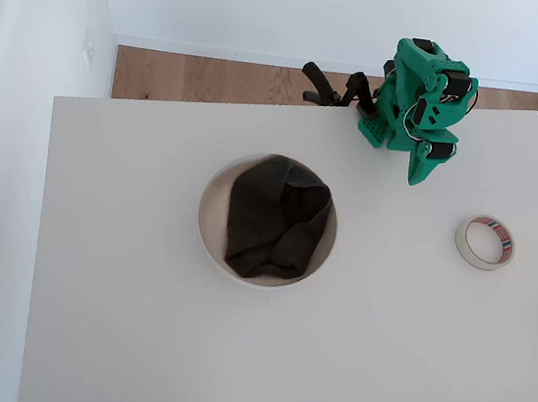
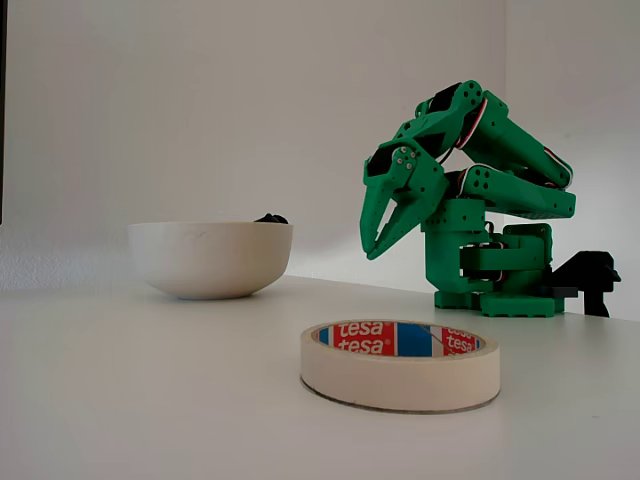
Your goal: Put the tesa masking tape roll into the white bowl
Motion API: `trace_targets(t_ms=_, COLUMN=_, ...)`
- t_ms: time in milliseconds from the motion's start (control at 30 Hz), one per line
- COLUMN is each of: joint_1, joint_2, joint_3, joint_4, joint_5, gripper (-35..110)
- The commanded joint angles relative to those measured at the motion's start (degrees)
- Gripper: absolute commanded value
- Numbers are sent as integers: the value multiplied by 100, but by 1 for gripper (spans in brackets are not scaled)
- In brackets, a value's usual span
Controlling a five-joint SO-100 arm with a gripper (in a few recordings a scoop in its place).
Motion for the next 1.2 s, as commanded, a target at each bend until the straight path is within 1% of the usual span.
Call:
trace_targets(t_ms=0, joint_1=79, joint_2=-26, joint_3=-97, joint_4=-422, joint_5=9, gripper=-8)
trace_targets(t_ms=67, joint_1=44, joint_2=-422, joint_3=-272, joint_4=-765, joint_5=-9, gripper=-8)
trace_targets(t_ms=200, joint_1=-88, joint_2=-1969, joint_3=-976, joint_4=-1415, joint_5=70, gripper=-8)
trace_targets(t_ms=300, joint_1=-580, joint_2=-2997, joint_3=-1406, joint_4=-1898, joint_5=246, gripper=-8)
trace_targets(t_ms=467, joint_1=-1644, joint_2=-4869, joint_3=-2522, joint_4=-2171, joint_5=563, gripper=-8)
trace_targets(t_ms=700, joint_1=-2470, joint_2=-7128, joint_3=-3735, joint_4=-2566, joint_5=747, gripper=-8)
trace_targets(t_ms=867, joint_1=-2988, joint_2=-8156, joint_3=-4333, joint_4=-2575, joint_5=800, gripper=-8)
trace_targets(t_ms=1000, joint_1=-3261, joint_2=-8437, joint_3=-4693, joint_4=-2496, joint_5=914, gripper=-8)
trace_targets(t_ms=1167, joint_1=-3454, joint_2=-8332, joint_3=-4808, joint_4=-2461, joint_5=1116, gripper=5)
